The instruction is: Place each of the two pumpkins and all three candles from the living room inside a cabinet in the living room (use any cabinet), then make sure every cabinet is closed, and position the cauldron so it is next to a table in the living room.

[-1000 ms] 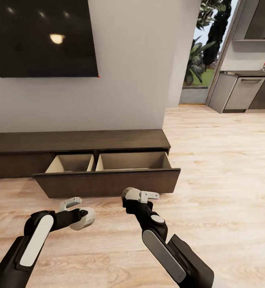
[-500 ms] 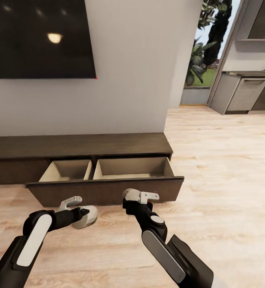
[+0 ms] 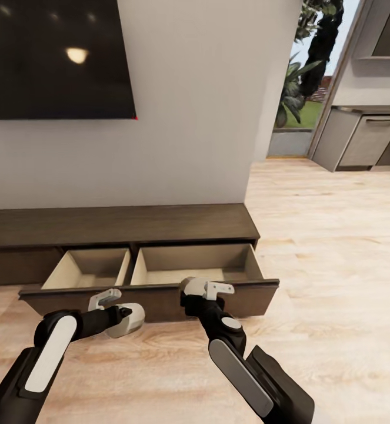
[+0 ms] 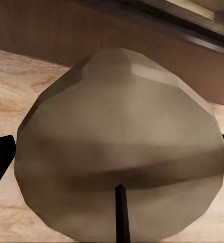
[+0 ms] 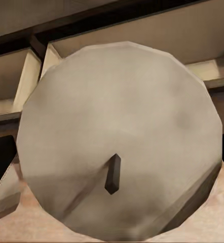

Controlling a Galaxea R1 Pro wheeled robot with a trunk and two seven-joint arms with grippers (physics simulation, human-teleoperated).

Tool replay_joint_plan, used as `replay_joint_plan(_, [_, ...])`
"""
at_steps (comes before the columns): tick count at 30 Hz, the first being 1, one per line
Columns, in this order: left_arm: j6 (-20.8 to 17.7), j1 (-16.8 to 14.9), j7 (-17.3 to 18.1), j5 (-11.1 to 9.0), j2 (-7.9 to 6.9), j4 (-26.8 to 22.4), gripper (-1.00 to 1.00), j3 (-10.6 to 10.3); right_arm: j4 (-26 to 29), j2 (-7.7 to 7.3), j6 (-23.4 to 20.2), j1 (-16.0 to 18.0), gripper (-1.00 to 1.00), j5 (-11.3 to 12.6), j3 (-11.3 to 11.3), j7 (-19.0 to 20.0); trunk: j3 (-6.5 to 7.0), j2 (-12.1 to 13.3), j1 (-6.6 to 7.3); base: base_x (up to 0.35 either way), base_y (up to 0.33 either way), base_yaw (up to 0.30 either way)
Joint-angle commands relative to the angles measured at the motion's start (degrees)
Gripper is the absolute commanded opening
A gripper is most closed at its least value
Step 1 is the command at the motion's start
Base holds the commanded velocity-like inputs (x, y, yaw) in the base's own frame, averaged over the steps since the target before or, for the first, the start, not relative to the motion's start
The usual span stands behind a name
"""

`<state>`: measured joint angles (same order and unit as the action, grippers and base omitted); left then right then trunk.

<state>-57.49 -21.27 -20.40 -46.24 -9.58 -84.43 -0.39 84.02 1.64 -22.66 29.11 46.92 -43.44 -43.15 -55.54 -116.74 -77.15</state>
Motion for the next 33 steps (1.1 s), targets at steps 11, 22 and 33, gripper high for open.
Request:
replay_joint_plan(11, [-0.09,2.43,-0.46,-10.75,-1.55,-4.07,-1.00,0.34,4.47,-0.15,1.14,0.00,-1.00,0.22,-0.32,1.23,-0.05,-0.02,-0.03,0.163,0.000,0.000])
replay_joint_plan(22, [0.01,2.85,-0.43,-34.22,-11.26,-3.62,-1.00,0.34,4.51,-0.15,2.52,-0.02,-1.00,0.19,-1.03,1.14,-0.05,-0.02,-0.03,0.001,0.000,0.000])
replay_joint_plan(33, [0.09,3.42,-0.52,-40.53,-13.61,-3.47,-1.00,0.30,4.08,-0.15,2.53,-0.02,-1.00,0.23,-0.95,1.14,-0.05,-0.02,-0.03,0.171,0.000,0.000])
